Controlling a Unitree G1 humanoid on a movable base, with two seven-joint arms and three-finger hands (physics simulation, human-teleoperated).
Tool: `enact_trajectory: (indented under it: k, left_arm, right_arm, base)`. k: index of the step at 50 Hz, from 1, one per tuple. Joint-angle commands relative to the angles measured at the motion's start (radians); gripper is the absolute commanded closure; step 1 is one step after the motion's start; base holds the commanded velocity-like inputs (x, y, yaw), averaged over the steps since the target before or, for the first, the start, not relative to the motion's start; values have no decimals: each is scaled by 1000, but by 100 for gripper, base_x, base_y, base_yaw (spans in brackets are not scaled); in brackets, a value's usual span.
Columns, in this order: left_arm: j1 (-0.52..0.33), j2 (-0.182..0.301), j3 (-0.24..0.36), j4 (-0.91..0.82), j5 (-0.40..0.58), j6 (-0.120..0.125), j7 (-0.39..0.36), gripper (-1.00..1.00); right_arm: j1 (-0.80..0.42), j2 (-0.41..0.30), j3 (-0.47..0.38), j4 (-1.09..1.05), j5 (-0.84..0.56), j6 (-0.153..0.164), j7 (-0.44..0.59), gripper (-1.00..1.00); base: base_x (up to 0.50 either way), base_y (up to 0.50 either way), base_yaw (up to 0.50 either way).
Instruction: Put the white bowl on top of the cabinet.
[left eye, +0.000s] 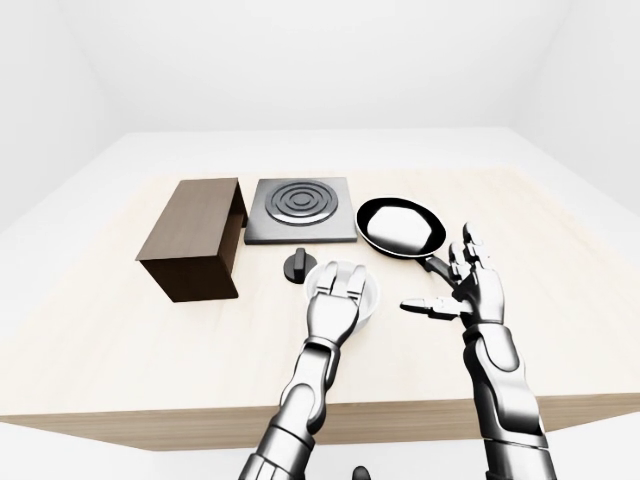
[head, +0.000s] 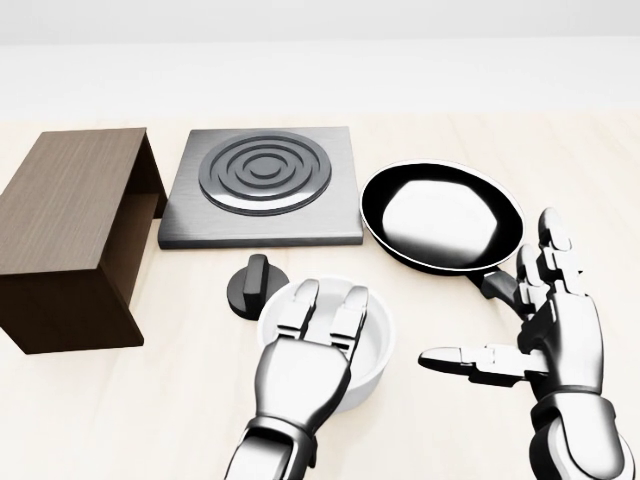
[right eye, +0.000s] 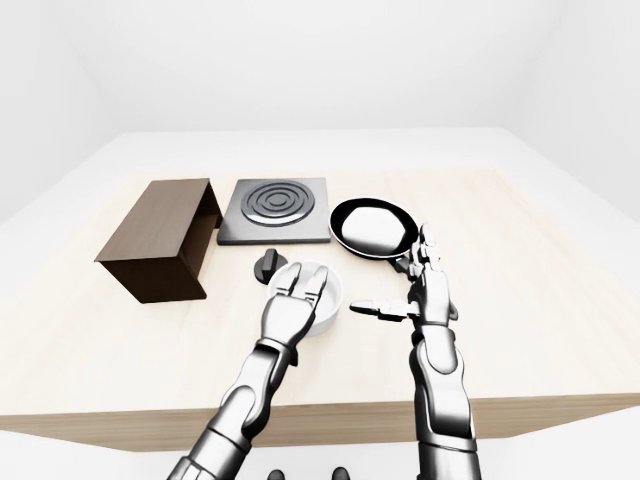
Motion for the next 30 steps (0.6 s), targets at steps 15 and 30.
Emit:
enact_trajectory:
  k: [15, 30]
  left_arm:
    - [-12, 0, 4, 45, -7, 0, 9, -100]
    - [-16, 6, 9, 67, -8, 0, 19, 100]
  right_arm:
    - [4, 2, 3, -1, -3, 0, 1, -100]
    - [2, 4, 7, 6, -7, 0, 0, -100]
  base:
    - [0, 0, 0]
    - [0, 0, 0]
